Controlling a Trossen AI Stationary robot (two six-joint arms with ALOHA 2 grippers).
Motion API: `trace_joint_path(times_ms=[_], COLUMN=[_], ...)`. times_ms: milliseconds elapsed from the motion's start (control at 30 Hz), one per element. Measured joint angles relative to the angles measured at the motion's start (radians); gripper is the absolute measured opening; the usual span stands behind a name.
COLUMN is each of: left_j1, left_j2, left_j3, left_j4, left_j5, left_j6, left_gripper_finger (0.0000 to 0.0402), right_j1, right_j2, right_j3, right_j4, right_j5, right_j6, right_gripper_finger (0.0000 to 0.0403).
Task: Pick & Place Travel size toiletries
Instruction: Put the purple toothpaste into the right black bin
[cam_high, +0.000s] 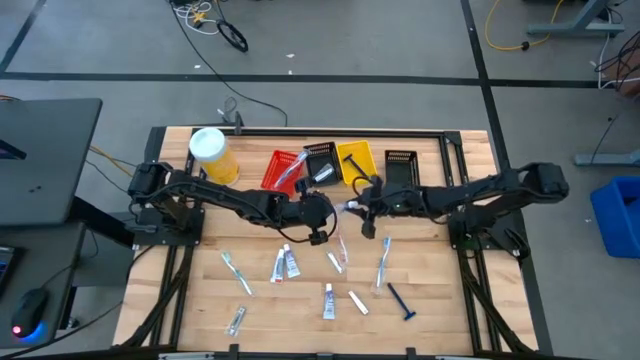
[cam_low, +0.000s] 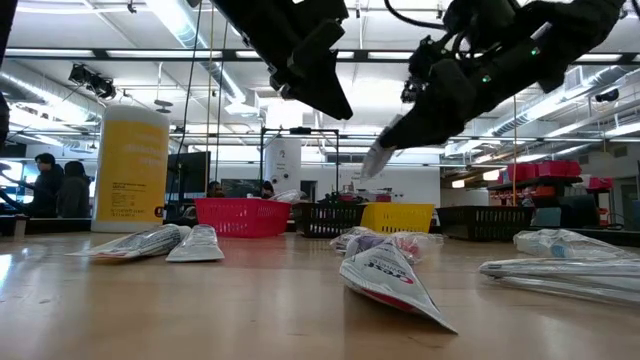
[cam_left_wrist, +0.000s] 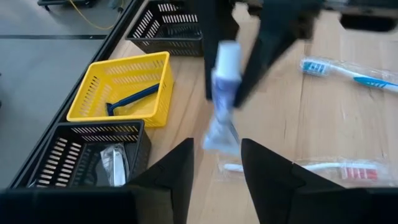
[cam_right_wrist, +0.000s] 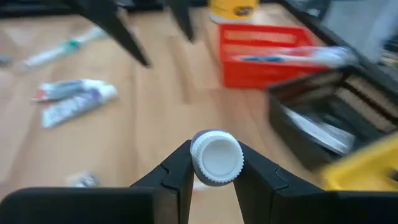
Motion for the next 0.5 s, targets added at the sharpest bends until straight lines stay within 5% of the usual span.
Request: trace_joint_path(times_ms=[267, 500], left_j1=[0.0, 0.0], left_j2=[0.0, 0.0], left_j3=[0.0, 0.0], left_j4=[0.001, 0.004], left_j5=[0.0, -0.004], left_j6=[-0.026, -0.04], left_gripper_finger=[0.0148, 0.0148], right_j1=[-0.038, -0.213], right_j2=[-0.277, -0.389], right_j3=[0.0, -0.026], right_j4=[-0.415, -0.609], right_j5=[0.39, 0.469], right_j6=[0.01, 0.195], right_gripper_finger=[0.0103, 0.0103])
